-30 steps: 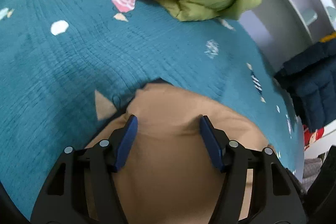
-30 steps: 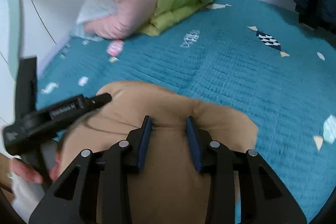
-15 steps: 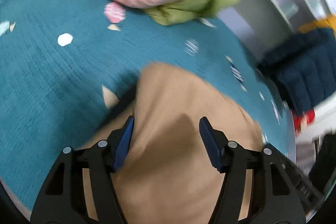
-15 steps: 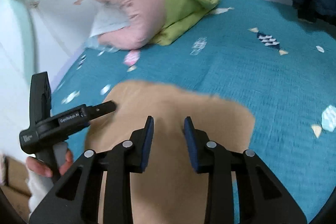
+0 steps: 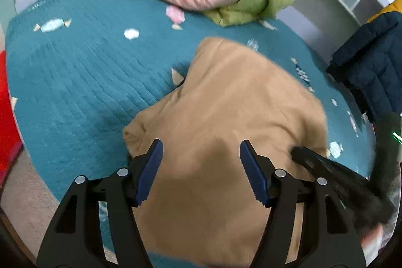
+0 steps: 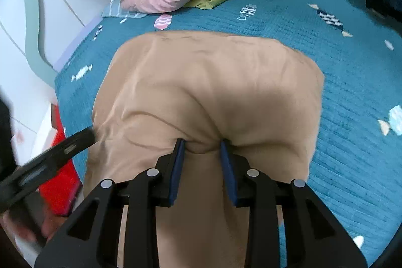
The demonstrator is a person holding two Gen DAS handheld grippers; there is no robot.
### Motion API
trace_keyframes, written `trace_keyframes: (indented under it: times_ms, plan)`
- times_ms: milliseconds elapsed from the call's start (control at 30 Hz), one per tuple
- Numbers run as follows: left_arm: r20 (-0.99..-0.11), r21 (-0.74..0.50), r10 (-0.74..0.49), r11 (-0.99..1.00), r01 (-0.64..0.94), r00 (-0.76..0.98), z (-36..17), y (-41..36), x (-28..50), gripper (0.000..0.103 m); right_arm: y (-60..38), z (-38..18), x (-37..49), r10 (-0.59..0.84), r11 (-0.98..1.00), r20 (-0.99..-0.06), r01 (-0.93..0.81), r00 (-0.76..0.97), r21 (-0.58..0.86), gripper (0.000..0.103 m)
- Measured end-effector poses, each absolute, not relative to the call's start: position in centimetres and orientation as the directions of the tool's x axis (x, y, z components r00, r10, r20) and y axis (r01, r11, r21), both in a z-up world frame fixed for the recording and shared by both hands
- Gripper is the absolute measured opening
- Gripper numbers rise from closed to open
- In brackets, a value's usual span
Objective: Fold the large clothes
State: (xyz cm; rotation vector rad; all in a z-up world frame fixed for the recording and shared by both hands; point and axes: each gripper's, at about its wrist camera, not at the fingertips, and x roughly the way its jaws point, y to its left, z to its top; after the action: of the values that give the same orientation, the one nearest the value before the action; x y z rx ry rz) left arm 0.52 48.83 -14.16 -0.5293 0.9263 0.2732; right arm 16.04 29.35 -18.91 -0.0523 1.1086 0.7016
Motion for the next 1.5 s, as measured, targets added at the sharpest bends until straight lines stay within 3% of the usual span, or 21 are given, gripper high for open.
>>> trace_keyframes:
  times_ms: [167,300,433,500,633,900,933,1067,1133,1200,1500]
  plan:
    - [-0.822,-0.308,-0.012,0.851,-0.426,0.569,-13.4,46.7,-2.1,0.066,30.9,-17.5,16.4,0.473,0.797,-0.841,-0.534,0.263,0.281,0.029]
    - [-0.872,-0.296,-0.024,0.822,-0.487,0.49,-17.4,46.1,-2.2,0.066,28.3,-15.8,13.2,0.439,0.79,-0.877,-0.549,0.194,0.273,0.03]
    - [-0.882,-0.347,-0.074,0.77,-0.535,0.465,-21.3,46.5,-2.3,0.067,26.0,-18.6,10.1,0.38,0.797,-0.925,-0.516,0.024,0.314,0.034]
    - [-0.873,-0.361,-0.074,0.761,-0.539,0.481,-21.5,46.7,-2.5,0.07,26.2,-21.4,9.7,0.349,0.806,-0.936,-0.523,0.038,0.279,0.034]
    - [-0.898,-0.269,-0.008,0.802,-0.533,0.441,-21.9,45.6,-1.8,0.071,26.4,-24.9,11.1,0.362,0.817,-0.931,-0.491,0.032,0.301,0.047]
    - [-0.897,-0.192,0.087,0.805,-0.561,0.432,-19.1,43.9,-2.2,0.071,24.1,-22.3,11.0,0.473,0.776,-0.881,-0.476,0.003,0.414,0.049]
    - [-0.899,-0.168,0.108,0.811,-0.561,0.425,-18.6,43.4,-2.2,0.071,23.8,-21.9,10.9,0.485,0.769,-0.874,-0.478,0.006,0.424,0.054]
    - [-0.885,-0.114,0.165,0.83,-0.545,0.435,-16.4,40.7,-2.6,0.083,20.9,-18.6,10.5,0.577,0.739,-0.812,-0.481,0.089,0.472,0.086]
    - [-0.878,-0.125,0.161,0.832,-0.541,0.451,-15.5,39.5,-2.6,0.083,19.6,-17.3,10.2,0.586,0.742,-0.799,-0.488,0.139,0.46,0.093]
    - [-0.869,-0.132,0.167,0.829,-0.544,0.466,-14.6,38.2,-2.8,0.09,17.9,-16.1,10.0,0.583,0.751,-0.791,-0.495,0.188,0.436,0.094]
    - [-0.843,-0.087,0.202,0.864,-0.497,0.498,-11.5,30.4,-2.8,0.091,9.6,-13.2,8.6,0.505,0.831,-0.763,-0.465,0.404,0.303,0.095]
